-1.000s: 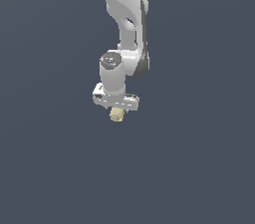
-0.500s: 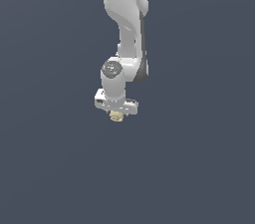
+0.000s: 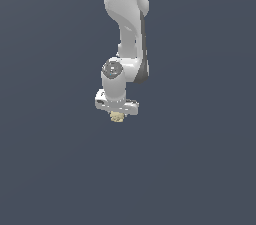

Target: Pick up the object and move it to a goal position.

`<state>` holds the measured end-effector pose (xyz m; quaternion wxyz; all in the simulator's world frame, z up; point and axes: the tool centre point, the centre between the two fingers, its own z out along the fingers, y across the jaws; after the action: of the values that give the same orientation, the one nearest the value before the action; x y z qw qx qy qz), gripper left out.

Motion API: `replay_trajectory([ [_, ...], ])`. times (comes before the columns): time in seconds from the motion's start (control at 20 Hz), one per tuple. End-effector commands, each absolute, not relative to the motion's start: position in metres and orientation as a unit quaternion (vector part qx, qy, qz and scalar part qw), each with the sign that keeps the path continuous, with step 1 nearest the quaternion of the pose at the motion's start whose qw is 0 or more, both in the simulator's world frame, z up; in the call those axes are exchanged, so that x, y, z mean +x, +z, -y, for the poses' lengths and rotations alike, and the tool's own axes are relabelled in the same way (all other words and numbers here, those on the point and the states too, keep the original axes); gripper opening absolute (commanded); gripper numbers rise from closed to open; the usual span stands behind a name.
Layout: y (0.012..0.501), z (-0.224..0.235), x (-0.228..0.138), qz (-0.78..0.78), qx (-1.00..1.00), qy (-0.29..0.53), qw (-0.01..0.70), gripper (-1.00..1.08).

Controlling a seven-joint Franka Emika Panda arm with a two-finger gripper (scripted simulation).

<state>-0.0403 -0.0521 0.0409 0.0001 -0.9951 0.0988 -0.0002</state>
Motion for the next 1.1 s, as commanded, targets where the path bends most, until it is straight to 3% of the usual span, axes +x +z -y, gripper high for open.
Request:
replay_trajectory([
  [0.0, 0.041, 0.052, -0.040, -0.099, -0.995, -0.001, 0.000, -1.00],
  [0.5, 0.053, 0.030, -0.055, -0.099, -0.995, -0.001, 0.000, -1.00],
  [1.05, 0.091, -0.040, -0.099, -0.099, -0.995, 0.000, 0.000, -1.00],
])
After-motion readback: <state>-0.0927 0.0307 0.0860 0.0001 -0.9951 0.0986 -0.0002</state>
